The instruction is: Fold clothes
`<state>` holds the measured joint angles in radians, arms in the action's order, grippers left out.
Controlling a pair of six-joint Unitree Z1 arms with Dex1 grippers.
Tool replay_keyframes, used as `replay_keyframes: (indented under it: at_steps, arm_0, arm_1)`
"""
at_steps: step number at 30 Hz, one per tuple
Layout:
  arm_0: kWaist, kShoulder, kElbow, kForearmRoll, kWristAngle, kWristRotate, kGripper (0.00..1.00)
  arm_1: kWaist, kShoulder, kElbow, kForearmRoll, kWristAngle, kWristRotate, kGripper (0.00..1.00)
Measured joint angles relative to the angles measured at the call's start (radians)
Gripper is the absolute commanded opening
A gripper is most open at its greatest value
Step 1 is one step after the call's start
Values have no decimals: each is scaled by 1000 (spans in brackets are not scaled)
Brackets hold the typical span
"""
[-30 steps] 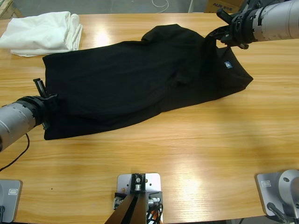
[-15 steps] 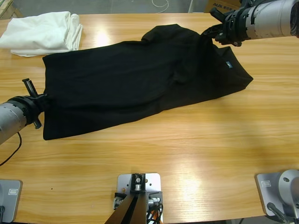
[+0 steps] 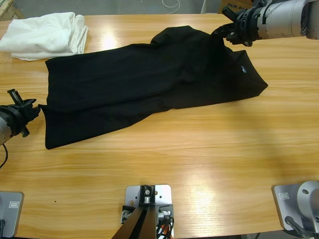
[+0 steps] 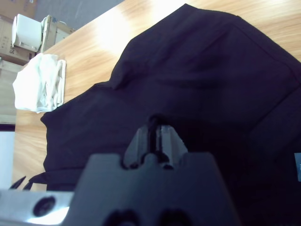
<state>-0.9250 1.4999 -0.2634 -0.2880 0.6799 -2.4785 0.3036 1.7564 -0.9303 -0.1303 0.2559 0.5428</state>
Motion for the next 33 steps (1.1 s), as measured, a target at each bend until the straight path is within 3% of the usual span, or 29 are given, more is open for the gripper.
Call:
replay_keyframes:
  at_steps: [4, 11, 33]
  arm_0:
    - [6, 28, 0, -64, -7, 32, 699]
    - [-29, 35, -4, -196, -121, 275, 691]
    - [-133, 37, 3, -218, -133, 302, 692]
  arm_1:
    - [0, 2, 0, 0, 15, -13, 0]
    - [-2, -11, -5, 48, 30, -20, 0]
    - [10, -158, 65, 467, -14, 71, 0]
